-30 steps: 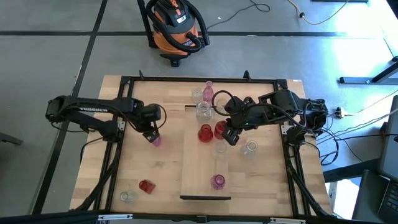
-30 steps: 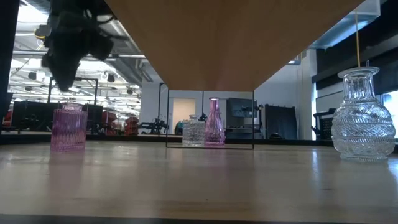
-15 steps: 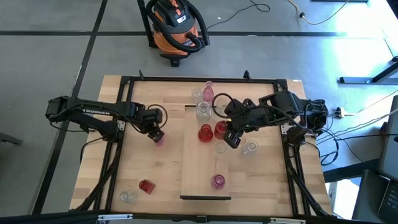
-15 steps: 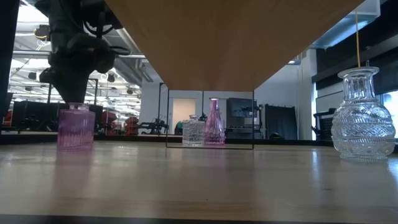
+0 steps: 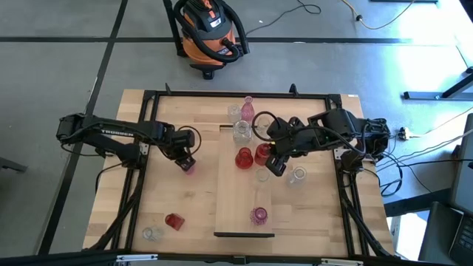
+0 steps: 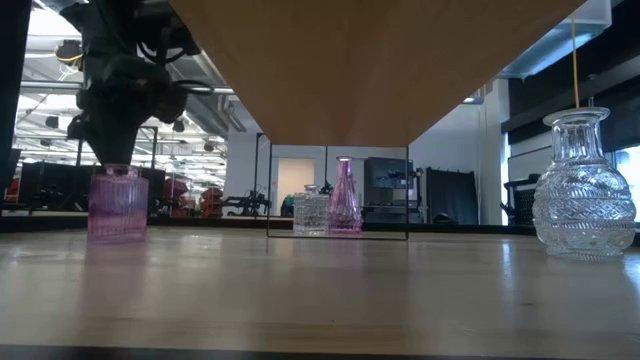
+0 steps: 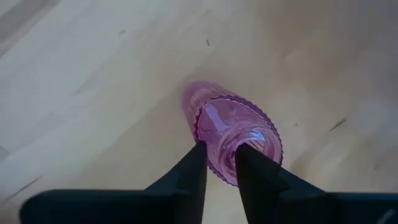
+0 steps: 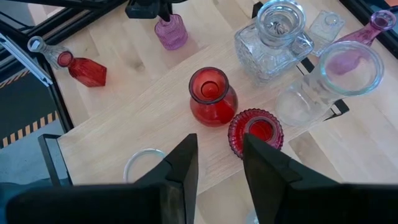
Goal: Sort vases onto shelf
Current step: Put the violet vase on the shelf aligned with the violet vase
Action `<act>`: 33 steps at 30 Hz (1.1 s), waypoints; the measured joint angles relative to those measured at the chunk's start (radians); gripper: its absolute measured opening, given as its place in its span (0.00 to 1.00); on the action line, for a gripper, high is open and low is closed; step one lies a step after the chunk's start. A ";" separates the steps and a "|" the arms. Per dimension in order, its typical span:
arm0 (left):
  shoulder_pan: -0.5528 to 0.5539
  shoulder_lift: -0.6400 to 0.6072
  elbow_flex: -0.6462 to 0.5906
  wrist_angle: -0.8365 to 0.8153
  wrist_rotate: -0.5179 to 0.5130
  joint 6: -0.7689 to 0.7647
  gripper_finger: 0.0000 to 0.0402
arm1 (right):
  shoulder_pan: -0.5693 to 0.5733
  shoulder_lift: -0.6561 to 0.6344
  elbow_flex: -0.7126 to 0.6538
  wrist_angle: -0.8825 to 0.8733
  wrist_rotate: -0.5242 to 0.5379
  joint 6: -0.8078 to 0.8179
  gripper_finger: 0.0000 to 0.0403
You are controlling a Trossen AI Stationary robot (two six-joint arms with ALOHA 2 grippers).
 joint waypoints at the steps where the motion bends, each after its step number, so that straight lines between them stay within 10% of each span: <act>1: 0.000 0.000 -0.001 0.001 0.002 0.003 0.14 | 0.000 0.000 0.000 0.000 0.000 0.000 0.27; 12: -0.001 -0.021 0.133 -0.108 0.056 0.053 0.03 | 0.000 0.000 0.000 0.000 0.001 -0.028 0.27; 25: -0.164 0.020 0.620 -0.293 0.056 -0.040 0.03 | 0.000 -0.036 -0.015 0.001 0.102 -0.057 0.27; 33: -0.334 0.255 0.920 -0.302 0.041 -0.118 0.03 | 0.000 -0.139 -0.166 -0.001 0.155 -0.069 0.27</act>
